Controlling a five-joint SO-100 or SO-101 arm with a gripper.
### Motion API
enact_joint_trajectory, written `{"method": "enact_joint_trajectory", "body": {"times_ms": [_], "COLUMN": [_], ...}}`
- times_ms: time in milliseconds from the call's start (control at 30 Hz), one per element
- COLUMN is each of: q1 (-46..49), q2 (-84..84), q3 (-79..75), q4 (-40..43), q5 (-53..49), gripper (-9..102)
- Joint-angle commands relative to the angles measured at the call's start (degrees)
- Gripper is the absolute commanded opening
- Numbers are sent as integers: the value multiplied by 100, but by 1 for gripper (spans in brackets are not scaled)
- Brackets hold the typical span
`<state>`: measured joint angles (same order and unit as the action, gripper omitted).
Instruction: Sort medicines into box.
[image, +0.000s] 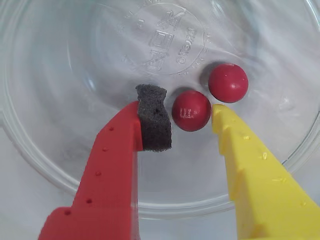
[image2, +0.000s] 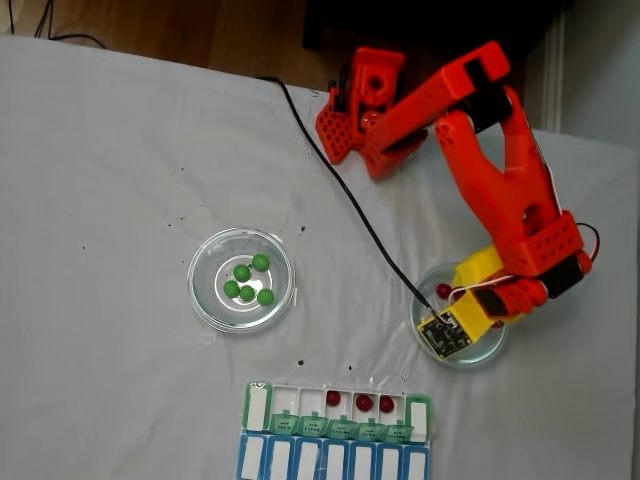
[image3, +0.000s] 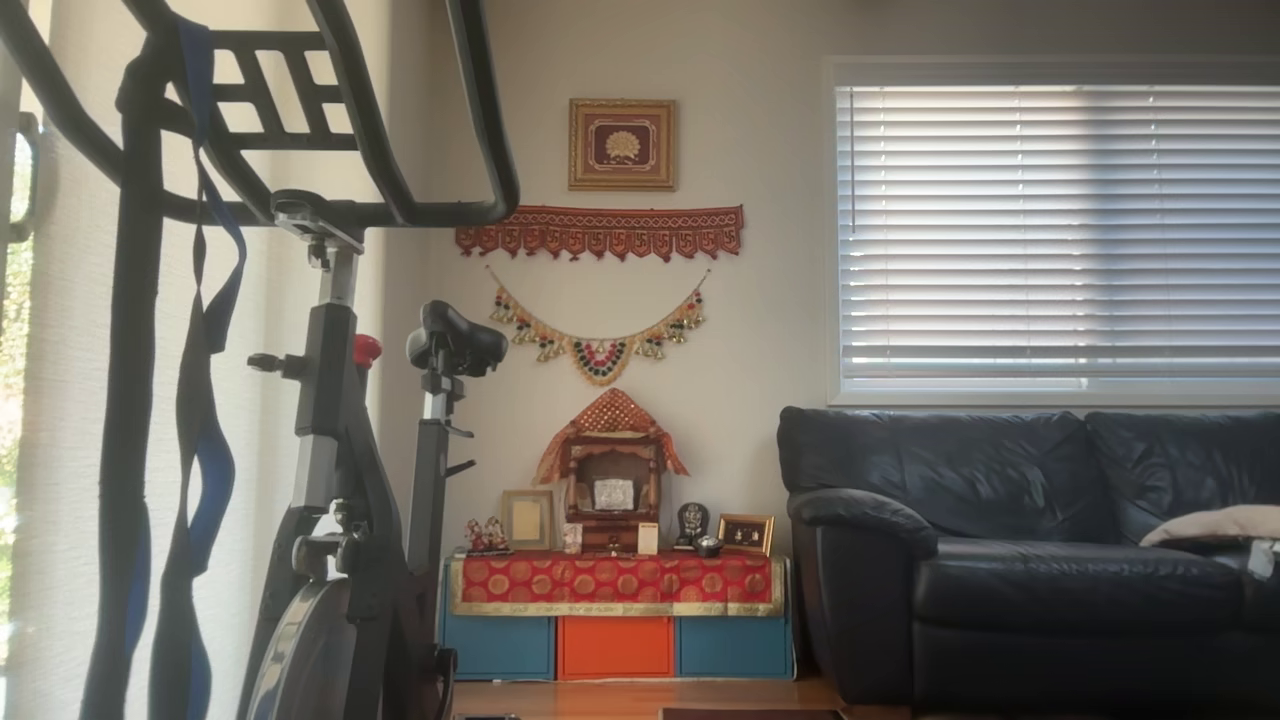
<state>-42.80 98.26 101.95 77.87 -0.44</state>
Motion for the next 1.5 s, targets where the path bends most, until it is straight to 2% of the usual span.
{"method": "enact_joint_trajectory", "body": {"times_ms": [0, 1133, 1167, 1233, 1467], "q1": [-70, -272, -272, -272, -272], "q2": [246, -404, -404, -431, -527], "q3": [-334, -536, -536, -545, -598], "q4": [132, 527, 536, 562, 606], "q5": [44, 9, 9, 18, 9], "gripper": [16, 11, 11, 2, 1]}}
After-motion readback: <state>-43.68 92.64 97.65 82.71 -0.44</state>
